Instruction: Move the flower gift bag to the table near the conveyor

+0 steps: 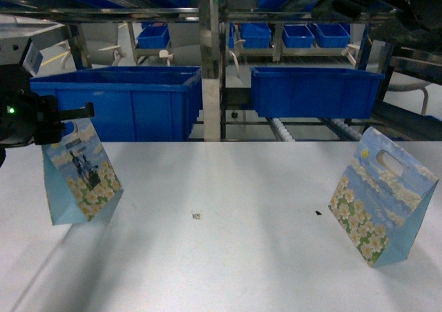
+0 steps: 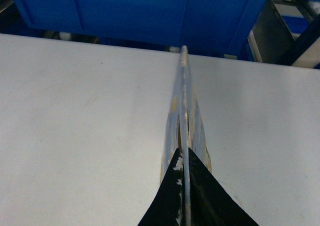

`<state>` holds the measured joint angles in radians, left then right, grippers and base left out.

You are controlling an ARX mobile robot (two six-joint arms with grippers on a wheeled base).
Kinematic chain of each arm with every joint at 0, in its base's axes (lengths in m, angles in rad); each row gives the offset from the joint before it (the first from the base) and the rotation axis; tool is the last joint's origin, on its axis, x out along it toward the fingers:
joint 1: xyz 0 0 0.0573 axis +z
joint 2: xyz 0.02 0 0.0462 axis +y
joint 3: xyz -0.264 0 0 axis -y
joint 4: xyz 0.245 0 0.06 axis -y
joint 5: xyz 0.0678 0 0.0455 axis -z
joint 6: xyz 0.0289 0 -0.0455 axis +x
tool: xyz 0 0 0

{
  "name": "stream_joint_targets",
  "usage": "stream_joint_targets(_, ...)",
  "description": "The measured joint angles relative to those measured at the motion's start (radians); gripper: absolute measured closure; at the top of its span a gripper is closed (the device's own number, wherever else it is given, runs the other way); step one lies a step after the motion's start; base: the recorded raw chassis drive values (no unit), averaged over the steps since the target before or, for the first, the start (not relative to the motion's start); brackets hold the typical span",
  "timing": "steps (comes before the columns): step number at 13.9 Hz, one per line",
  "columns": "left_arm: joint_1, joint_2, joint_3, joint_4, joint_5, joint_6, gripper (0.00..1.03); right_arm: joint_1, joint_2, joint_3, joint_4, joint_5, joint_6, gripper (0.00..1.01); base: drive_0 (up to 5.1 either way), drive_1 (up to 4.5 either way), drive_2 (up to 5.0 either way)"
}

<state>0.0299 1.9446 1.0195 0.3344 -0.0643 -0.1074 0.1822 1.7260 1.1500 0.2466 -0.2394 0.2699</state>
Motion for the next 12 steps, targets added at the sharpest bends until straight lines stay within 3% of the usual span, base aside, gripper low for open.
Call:
stream_joint_targets(4, 0.001, 0.0, -0.013, 0.026, -0.006, -0.003, 0.97, 0.0, 0.0, 0.0, 0.0, 0.0, 0.0, 0.03, 0.0, 0.0, 0.0)
stream_joint_targets(8, -0.009, -0.02, -0.014, 0.003, -0.014, -0.027, 0.48, 0.0, 0.0, 0.0, 0.0, 0.0, 0.0, 0.03, 0.0, 0.0, 0.0)
stream_joint_targets(10, 0.001, -0.1, -0.013, -0.029, -0.072, -0.065, 0.23, 0.0, 0.0, 0.0, 0.0, 0.0, 0.0, 0.03, 0.0, 0.0, 0.0)
stream_joint_targets(12, 0.024, -0.219, 0.011, -0.047, -0.129, -0.139, 0.04, 0.0, 0.0, 0.0, 0.0, 0.0, 0.0, 0.03, 0.0, 0.0, 0.0)
